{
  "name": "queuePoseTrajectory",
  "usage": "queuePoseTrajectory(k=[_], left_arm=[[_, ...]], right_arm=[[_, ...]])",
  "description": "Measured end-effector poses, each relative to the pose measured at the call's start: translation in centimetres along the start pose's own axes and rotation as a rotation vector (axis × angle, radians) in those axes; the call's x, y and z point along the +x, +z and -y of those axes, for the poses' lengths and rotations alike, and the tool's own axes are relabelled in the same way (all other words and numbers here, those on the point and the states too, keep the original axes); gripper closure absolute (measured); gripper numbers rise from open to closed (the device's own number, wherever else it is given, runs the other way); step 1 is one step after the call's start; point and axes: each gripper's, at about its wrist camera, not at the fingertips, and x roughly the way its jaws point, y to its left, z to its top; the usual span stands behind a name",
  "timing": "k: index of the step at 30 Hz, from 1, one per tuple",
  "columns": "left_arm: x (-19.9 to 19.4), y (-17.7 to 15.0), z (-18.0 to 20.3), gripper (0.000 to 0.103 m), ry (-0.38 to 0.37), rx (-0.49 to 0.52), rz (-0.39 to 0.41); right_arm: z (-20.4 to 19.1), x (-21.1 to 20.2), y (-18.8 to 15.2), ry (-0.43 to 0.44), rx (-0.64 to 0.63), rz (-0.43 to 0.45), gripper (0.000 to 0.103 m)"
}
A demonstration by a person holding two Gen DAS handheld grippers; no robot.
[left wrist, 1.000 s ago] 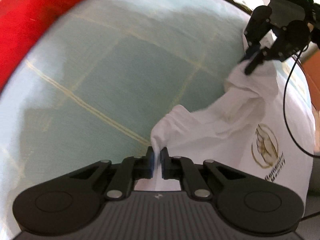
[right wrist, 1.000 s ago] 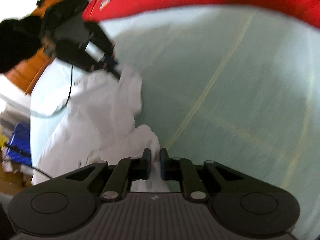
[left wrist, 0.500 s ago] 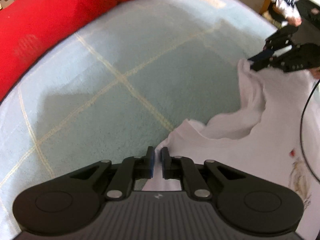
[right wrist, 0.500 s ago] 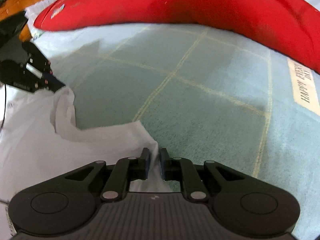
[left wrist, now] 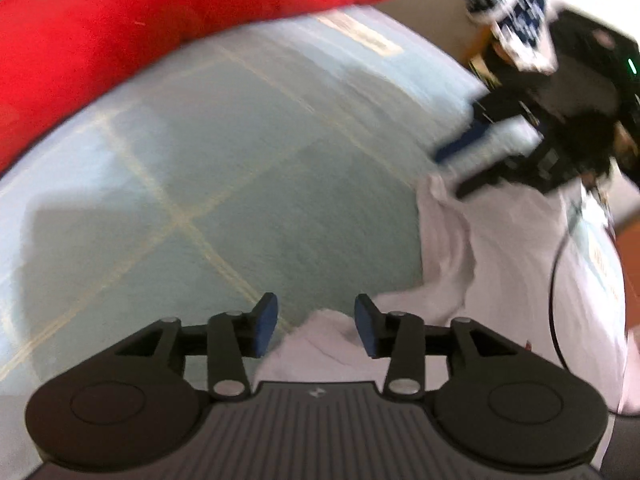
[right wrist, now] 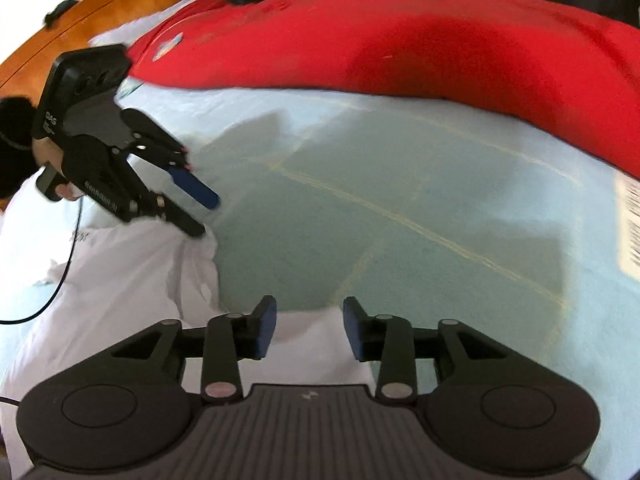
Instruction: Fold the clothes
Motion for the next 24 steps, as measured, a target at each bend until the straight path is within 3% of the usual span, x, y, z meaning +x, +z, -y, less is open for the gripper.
queuePoseTrajectory(k=[5,7,8,10,14,18,21,24], left_arm=[[0.7,0.0,0.8,0.066,0.024,0.08,-0.078],[0.4,-0.3,1.2,0.093,0.039,0.096,-0.077],[0.1,-0.5,1.4,0.093,0.048,0.093,-0.067],[-0.5,-0.9,1.8,0.094,0.079,0.088,-0.041],[-2.9,-0.8,2.5,0.095,0.17,0.026,0.093],[-4.7,-0.4,2.1,0.092,0.226,-0.078,0.189],[-5.9,-0.9,2.3,0.09,0.195,-0.104,0.204],[-6.6,-1.7,3.0,0.083,0.163,-0.117,0.201]], right_arm=[[-0.5,3.6,0.7,-0.001,-0.144,-0.143,0.059],[-0.6,3.6,0.7,0.005,-0.172,-0.173,0.061],[-0.8,3.5,0.8,0.002,-0.182,-0.185,0.076],[-1.4,3.1,0.9,-0.037,-0.231,-0.197,0.094],[-2.0,2.2,1.2,-0.141,-0.233,-0.135,0.096],[-1.5,1.4,1.7,-0.26,-0.152,-0.049,0.09],[-1.7,0.4,1.4,-0.221,-0.093,-0.023,0.084],[-3.1,-0.5,0.9,-0.134,-0.075,-0.031,0.064]])
